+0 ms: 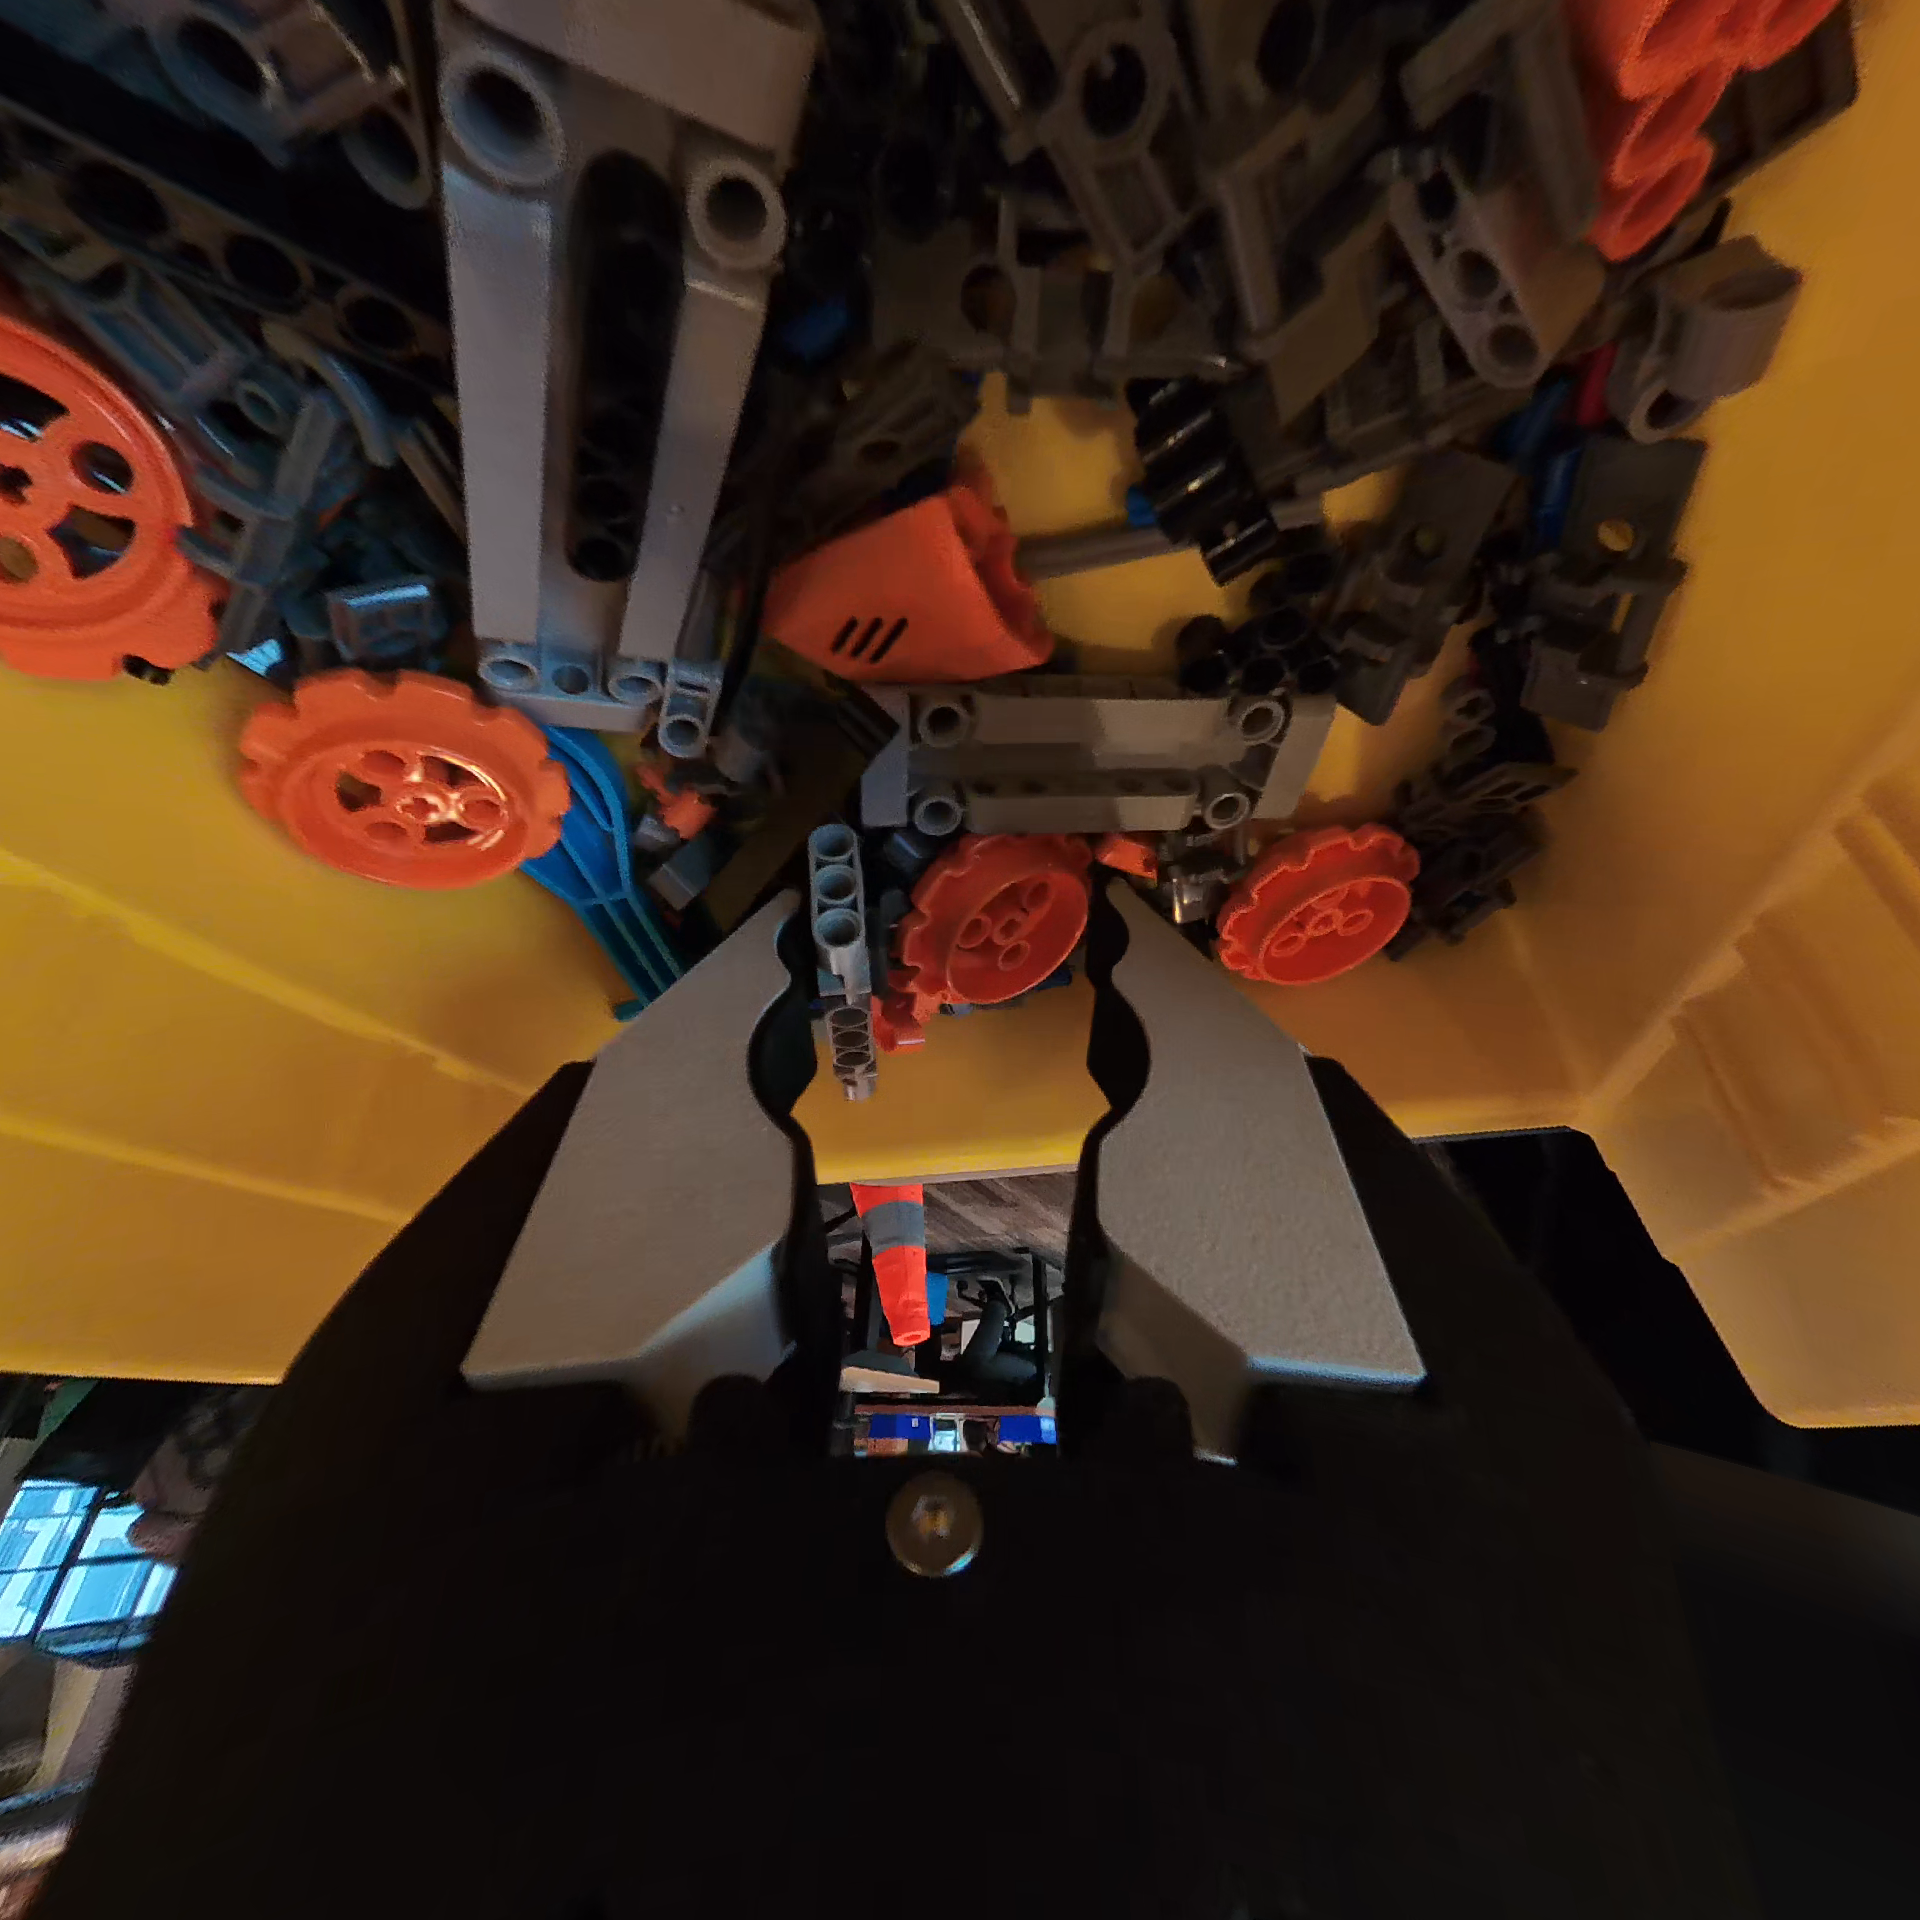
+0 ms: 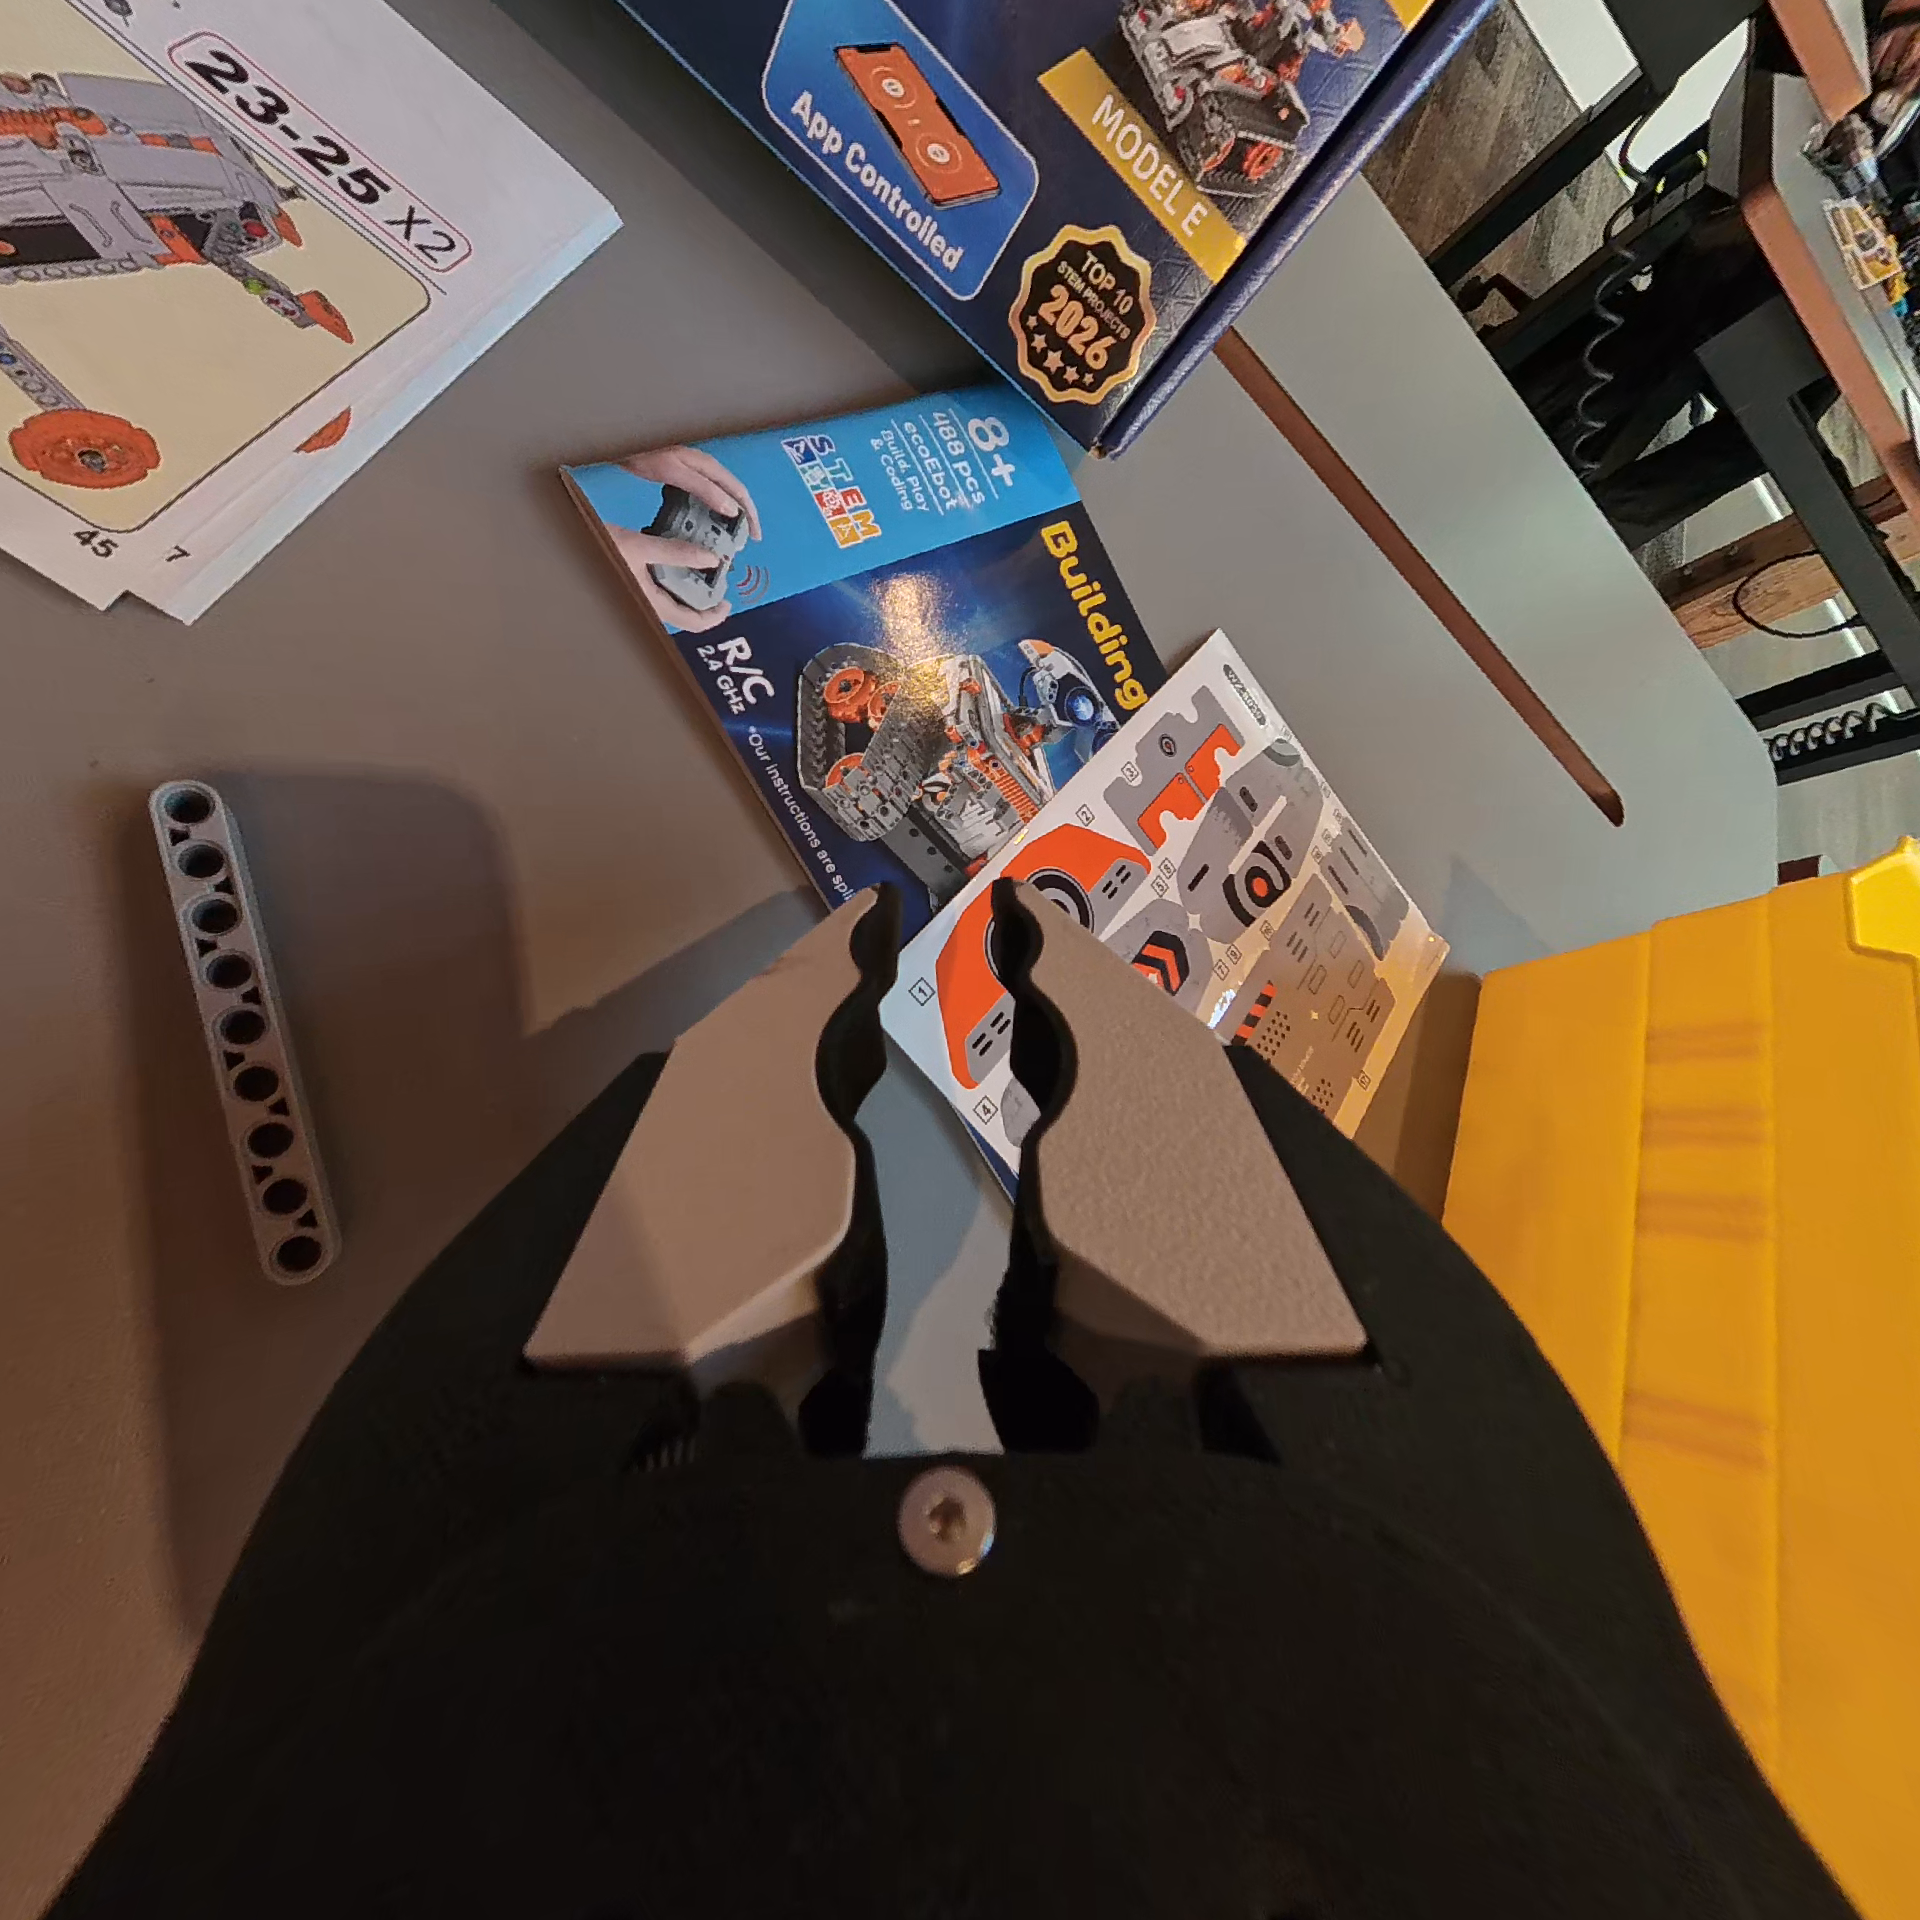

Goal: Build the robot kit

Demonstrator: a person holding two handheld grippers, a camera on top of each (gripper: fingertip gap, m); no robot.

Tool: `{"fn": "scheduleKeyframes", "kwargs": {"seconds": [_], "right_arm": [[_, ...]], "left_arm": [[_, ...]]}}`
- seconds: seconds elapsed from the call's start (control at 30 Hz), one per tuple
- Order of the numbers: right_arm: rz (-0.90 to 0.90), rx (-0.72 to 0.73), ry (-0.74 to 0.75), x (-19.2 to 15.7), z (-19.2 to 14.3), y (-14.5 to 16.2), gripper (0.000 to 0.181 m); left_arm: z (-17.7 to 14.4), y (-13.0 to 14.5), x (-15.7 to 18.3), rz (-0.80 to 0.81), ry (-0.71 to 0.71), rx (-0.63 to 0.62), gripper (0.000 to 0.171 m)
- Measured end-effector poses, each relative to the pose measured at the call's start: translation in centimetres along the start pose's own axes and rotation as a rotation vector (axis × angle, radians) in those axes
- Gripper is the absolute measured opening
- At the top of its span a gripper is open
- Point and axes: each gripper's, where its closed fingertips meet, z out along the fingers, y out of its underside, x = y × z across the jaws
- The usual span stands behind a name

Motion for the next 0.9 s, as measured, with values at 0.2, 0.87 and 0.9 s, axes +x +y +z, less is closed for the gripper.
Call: {"fn": "scheduleKeyframes", "kwargs": {"seconds": [0.2, 0.87, 0.9], "right_arm": [[-0.004, -0.001, -0.007, -0.2, 0.1, 0.0, 0.017], [-0.013, 0.004, -0.021, -0.5, 0.1, -0.2, 0.017], [-0.014, 0.004, -0.023, -0.6, 0.1, -0.2, 0.017]], "left_arm": [[-0.2, -1.1, -0.4, -0.011, 0.026, 0.037, 0.046], [-3.7, -7.4, -3.0, -0.034, -0.029, 0.35, 0.008], [-4.0, -7.7, -3.3, -0.033, -0.048, 0.369, 0.009]]}}
